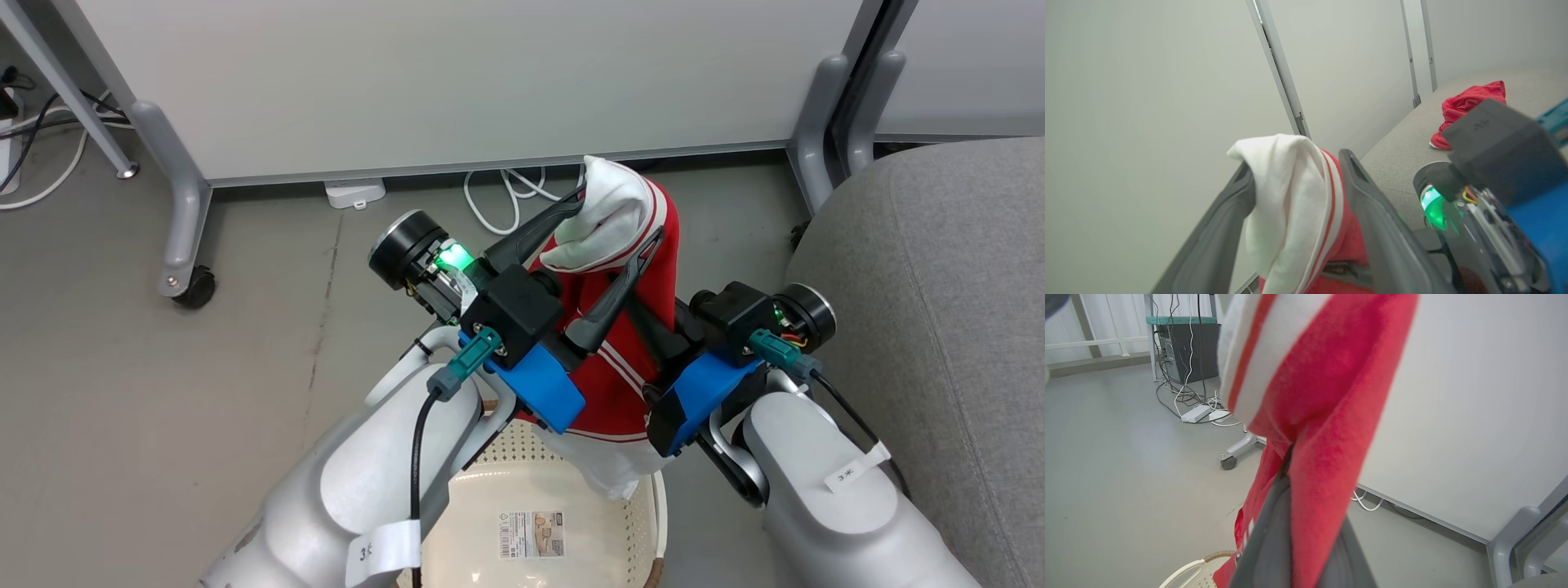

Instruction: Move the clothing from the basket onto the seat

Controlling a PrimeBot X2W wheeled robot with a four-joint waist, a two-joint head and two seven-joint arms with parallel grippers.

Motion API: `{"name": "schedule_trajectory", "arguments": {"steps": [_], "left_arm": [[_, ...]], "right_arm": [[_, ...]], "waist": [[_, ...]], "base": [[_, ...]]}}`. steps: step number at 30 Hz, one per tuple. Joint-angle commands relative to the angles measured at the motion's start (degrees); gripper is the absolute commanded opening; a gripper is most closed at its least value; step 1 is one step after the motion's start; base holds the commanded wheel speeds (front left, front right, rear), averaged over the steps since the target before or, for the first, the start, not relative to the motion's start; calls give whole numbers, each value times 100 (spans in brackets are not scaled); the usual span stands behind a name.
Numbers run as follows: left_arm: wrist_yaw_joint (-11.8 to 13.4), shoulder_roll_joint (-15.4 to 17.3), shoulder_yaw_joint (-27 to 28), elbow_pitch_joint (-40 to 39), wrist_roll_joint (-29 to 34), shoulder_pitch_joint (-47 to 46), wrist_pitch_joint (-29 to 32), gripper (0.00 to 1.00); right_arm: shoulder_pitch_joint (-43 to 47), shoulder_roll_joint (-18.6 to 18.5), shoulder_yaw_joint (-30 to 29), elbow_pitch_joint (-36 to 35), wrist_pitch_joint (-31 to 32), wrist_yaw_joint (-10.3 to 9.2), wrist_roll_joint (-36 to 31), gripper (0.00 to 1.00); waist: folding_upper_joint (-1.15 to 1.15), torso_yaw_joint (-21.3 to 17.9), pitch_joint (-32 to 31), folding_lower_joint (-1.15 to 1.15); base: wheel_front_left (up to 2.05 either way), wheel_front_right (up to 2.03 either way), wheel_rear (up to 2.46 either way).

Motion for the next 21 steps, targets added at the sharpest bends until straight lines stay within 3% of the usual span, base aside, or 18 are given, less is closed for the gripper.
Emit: {"name": "schedule_trajectory", "arguments": {"steps": [1,21], "left_arm": [[14,4,42,26,35,51,-29,100],[42,107,66,77,130,5,-29,100]], "right_arm": [[13,-6,-6,-35,-1,1,15,0],[18,-9,-585,-411,-2,1,-99,0]], "waist": [[0,-6,3,0],[0,-547,365,0]], "base": [[0,0,0],[0,0,0]]}}
